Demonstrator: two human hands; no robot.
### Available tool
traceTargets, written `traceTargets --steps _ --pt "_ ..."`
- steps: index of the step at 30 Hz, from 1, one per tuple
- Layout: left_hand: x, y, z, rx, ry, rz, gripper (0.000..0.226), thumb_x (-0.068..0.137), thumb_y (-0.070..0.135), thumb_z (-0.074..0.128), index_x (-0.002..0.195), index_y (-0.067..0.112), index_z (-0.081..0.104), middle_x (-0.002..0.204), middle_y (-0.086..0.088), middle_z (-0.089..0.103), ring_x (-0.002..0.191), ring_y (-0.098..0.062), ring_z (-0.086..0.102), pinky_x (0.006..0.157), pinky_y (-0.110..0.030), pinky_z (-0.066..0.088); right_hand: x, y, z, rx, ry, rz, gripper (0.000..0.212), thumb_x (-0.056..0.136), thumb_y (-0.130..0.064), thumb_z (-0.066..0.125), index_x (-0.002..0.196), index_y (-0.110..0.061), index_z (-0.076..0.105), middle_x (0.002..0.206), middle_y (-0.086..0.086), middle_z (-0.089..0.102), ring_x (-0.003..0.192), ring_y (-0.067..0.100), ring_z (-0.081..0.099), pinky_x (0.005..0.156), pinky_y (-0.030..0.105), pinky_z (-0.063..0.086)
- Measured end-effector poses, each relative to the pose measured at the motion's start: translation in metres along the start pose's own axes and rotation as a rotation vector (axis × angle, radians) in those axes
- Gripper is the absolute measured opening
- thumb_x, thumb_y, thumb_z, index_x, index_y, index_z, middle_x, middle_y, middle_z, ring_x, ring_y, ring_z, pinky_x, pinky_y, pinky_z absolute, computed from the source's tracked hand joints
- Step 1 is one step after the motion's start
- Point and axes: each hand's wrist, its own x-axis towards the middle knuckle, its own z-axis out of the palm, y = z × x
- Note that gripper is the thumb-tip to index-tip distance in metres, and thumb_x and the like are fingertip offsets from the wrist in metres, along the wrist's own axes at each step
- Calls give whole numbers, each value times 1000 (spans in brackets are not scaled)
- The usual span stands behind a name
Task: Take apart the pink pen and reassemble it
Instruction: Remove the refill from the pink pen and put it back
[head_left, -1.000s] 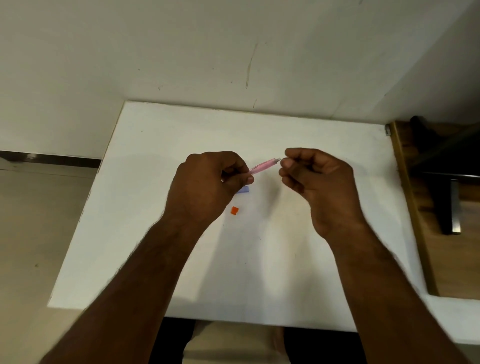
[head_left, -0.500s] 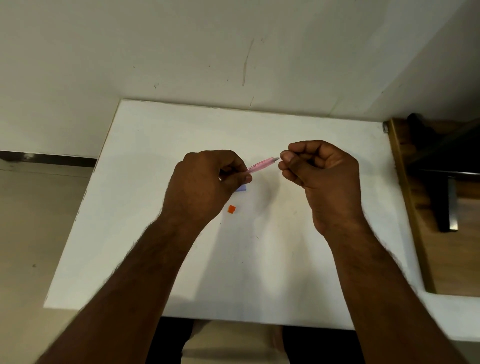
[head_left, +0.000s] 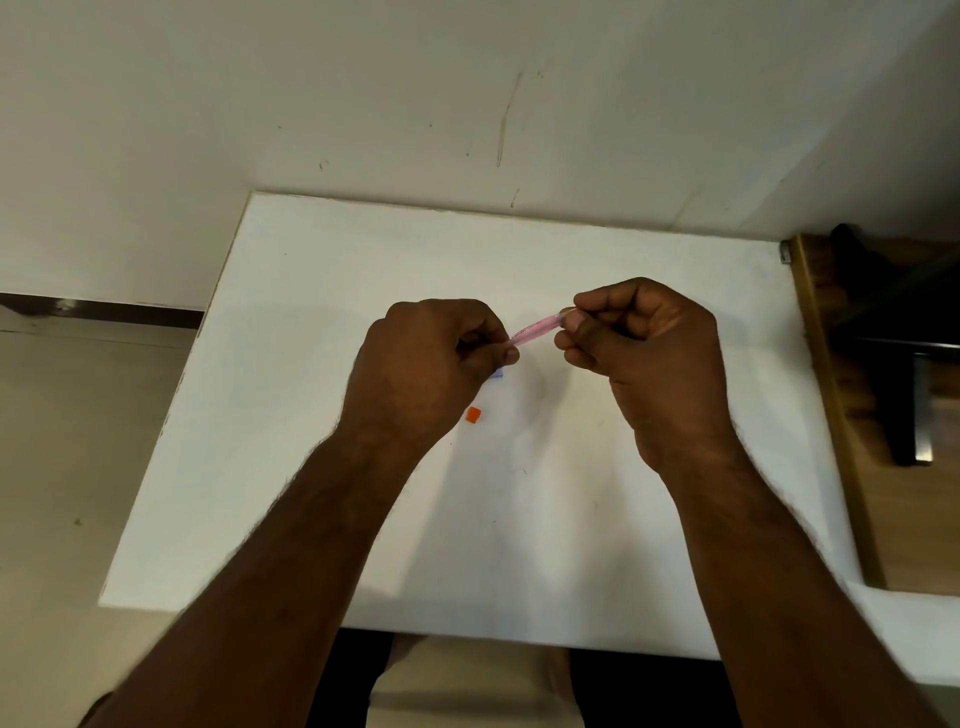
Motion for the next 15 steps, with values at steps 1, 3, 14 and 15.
traceTargets --steps 1,3,14,15 --pt "0 0 0 4 1 -2 11 85 37 76 83 26 77 71 14 75 72 -4 68 70 -27 53 0 0 0 16 -7 11 13 85 0 75 91 -11 74 86 13 79 77 27 78 70 32 61" --pt "0 -1 0 7 1 0 11 85 37 75 83 26 77 70 15 74 72 -5 67 70 -30 54 -1 -1 0 30 -26 30 13 85 1 75 92 -9 75 86 14 79 77 25 78 70 31 60" --pt "-2 12 7 -86 -93 8 27 98 35 60 81 21 75 72 11 73 72 -10 71 73 -34 57 -6 -4 10 139 -106 182 40 87 -11 76 125 -16 64 95 9 82 89 23 79 80 34 62" --pt "-2 12 8 -72 -112 15 30 100 36 58 80 20 74 71 10 73 72 -10 70 72 -33 55 -6 -4 11 106 -84 182 39 86 -13 78 123 -16 65 93 8 82 87 22 79 80 35 63"
